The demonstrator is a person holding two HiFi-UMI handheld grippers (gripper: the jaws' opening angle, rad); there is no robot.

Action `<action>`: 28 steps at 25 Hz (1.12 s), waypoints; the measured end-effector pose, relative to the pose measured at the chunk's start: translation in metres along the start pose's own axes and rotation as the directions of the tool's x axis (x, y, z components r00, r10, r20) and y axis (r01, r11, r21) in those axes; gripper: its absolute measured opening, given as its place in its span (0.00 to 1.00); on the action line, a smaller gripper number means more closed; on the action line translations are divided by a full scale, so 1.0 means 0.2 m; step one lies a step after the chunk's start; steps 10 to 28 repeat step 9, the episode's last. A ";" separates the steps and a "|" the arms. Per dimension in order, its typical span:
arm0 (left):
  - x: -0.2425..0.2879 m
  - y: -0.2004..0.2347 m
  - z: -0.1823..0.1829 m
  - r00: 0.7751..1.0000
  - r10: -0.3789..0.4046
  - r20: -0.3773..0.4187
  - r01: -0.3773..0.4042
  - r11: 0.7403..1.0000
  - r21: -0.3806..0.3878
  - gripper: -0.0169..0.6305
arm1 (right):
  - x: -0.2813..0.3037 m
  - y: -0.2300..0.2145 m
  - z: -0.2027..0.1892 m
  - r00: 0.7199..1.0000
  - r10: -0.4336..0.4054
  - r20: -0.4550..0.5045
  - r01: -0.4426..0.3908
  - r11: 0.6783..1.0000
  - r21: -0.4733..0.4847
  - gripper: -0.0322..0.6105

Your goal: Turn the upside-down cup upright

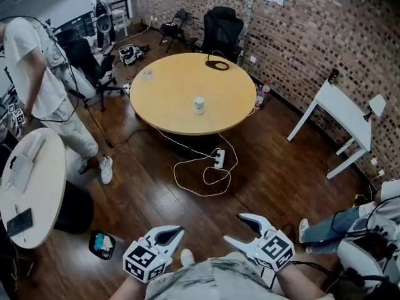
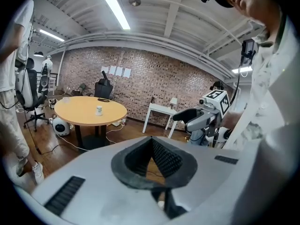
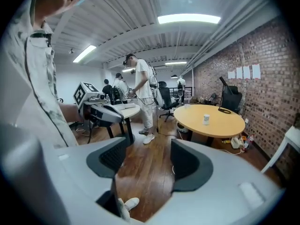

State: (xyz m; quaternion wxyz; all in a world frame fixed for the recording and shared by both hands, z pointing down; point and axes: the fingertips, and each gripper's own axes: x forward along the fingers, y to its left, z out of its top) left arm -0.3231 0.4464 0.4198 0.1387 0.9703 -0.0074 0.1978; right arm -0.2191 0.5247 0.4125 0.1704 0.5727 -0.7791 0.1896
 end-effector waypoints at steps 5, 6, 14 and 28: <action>-0.01 0.16 -0.10 1.000 0.004 0.019 -0.004 1.000 -0.005 0.04 | 0.16 0.03 -0.03 0.999 -0.017 0.028 0.016 1.000 0.020 0.51; -0.01 0.13 -0.08 1.000 0.001 0.023 -0.001 1.000 -0.010 0.04 | 0.13 0.03 -0.02 0.999 -0.019 0.028 0.018 1.000 0.022 0.50; 0.01 -0.02 0.04 0.999 -0.010 0.033 0.011 1.000 -0.017 0.04 | -0.02 0.03 0.02 0.999 -0.017 0.032 0.016 1.000 0.025 0.50; 0.01 -0.02 0.04 0.999 -0.010 0.033 0.011 1.000 -0.017 0.04 | -0.02 0.03 0.02 0.999 -0.017 0.032 0.016 1.000 0.025 0.50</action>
